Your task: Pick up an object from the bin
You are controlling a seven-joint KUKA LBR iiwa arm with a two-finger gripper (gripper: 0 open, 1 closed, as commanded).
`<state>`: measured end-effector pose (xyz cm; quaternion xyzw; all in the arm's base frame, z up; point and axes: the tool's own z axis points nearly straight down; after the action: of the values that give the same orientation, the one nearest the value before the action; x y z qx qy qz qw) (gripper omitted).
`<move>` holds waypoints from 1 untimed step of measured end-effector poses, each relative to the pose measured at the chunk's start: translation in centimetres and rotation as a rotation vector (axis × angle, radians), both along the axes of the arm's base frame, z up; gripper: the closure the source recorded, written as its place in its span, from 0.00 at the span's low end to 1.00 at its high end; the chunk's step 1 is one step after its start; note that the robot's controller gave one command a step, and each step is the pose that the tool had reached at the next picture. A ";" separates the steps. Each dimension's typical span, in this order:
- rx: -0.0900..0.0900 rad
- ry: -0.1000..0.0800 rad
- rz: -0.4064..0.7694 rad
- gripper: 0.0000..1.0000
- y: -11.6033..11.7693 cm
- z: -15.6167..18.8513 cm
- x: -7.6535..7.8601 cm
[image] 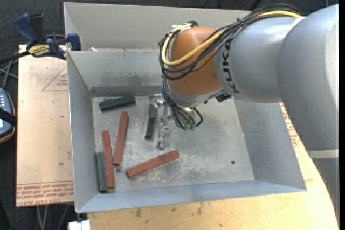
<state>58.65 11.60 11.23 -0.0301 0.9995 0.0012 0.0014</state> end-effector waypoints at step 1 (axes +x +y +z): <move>-0.007 0.003 0.194 0.00 -1.2 -0.5 -3.3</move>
Offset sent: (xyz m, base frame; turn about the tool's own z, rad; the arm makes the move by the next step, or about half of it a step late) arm -0.0610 -0.0047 -0.0339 -0.2275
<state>55.32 10.38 10.75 -0.1265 0.9920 -0.0022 -0.0005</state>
